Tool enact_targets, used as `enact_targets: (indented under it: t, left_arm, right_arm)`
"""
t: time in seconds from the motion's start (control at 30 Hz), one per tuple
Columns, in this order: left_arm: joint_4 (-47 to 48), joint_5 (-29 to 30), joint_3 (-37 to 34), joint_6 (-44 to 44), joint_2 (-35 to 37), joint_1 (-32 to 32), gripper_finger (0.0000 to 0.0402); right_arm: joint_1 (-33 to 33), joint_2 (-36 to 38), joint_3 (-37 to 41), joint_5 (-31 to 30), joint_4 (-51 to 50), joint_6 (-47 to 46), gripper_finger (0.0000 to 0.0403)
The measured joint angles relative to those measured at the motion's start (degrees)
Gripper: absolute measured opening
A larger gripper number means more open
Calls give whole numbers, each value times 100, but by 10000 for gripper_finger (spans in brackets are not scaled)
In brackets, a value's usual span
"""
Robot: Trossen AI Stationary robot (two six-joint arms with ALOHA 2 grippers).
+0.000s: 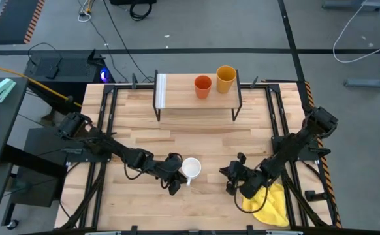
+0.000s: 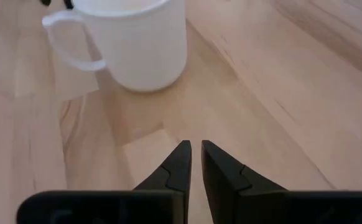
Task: Stack small to large cups/mugs on shelf
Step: Put the white mug on the shelf
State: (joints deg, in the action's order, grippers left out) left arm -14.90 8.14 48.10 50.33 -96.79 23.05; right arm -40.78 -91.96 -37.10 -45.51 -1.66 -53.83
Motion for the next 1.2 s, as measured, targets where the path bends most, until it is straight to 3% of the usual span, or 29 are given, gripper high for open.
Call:
enact_targets:
  t: [0.4, 1.2]
  left_arm:
    - [10, -48, 0, 7, -2, 0, 89]
    - [15, -48, 0, 201, -4, 0, 90]
  right_arm:
    - [886, -2, -5, 1104, 978, 1173, 40]
    - [1407, -46, -4, 1829, 1349, 1477, 23]
